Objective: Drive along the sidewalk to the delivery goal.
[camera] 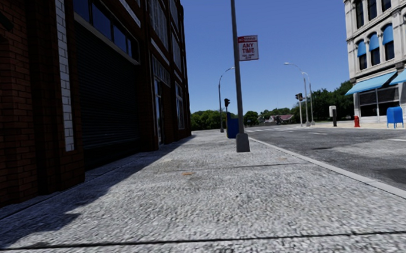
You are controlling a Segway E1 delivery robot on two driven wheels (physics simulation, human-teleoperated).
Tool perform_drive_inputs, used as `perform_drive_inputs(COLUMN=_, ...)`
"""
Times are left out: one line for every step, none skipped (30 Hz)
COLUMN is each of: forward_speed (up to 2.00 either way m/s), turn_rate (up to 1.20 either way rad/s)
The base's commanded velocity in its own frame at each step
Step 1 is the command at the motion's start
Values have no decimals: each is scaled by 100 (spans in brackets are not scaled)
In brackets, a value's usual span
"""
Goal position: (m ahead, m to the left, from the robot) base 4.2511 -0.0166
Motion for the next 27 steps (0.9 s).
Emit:
perform_drive_inputs(forward_speed=200, turn_rate=0)
perform_drive_inputs(forward_speed=200, turn_rate=0)
perform_drive_inputs(forward_speed=200, turn_rate=0)
perform_drive_inputs(forward_speed=200, turn_rate=0)
perform_drive_inputs(forward_speed=200, turn_rate=0)
perform_drive_inputs(forward_speed=200, turn_rate=0)
perform_drive_inputs(forward_speed=200, turn_rate=0)
perform_drive_inputs(forward_speed=200, turn_rate=0)
perform_drive_inputs(forward_speed=200, turn_rate=0)
perform_drive_inputs(forward_speed=200, turn_rate=0)
perform_drive_inputs(forward_speed=200, turn_rate=0)
perform_drive_inputs(forward_speed=200, turn_rate=0)
perform_drive_inputs(forward_speed=200, turn_rate=0)
perform_drive_inputs(forward_speed=200, turn_rate=0)
perform_drive_inputs(forward_speed=200, turn_rate=0)
perform_drive_inputs(forward_speed=200, turn_rate=0)
perform_drive_inputs(forward_speed=200, turn_rate=0)
perform_drive_inputs(forward_speed=200, turn_rate=1)
perform_drive_inputs(forward_speed=200, turn_rate=1)
perform_drive_inputs(forward_speed=200, turn_rate=5)
perform_drive_inputs(forward_speed=200, turn_rate=11)
perform_drive_inputs(forward_speed=200, turn_rate=17)
perform_drive_inputs(forward_speed=200, turn_rate=17)
perform_drive_inputs(forward_speed=200, turn_rate=22)
perform_drive_inputs(forward_speed=200, turn_rate=25)
perform_drive_inputs(forward_speed=200, turn_rate=26)
perform_drive_inputs(forward_speed=200, turn_rate=26)
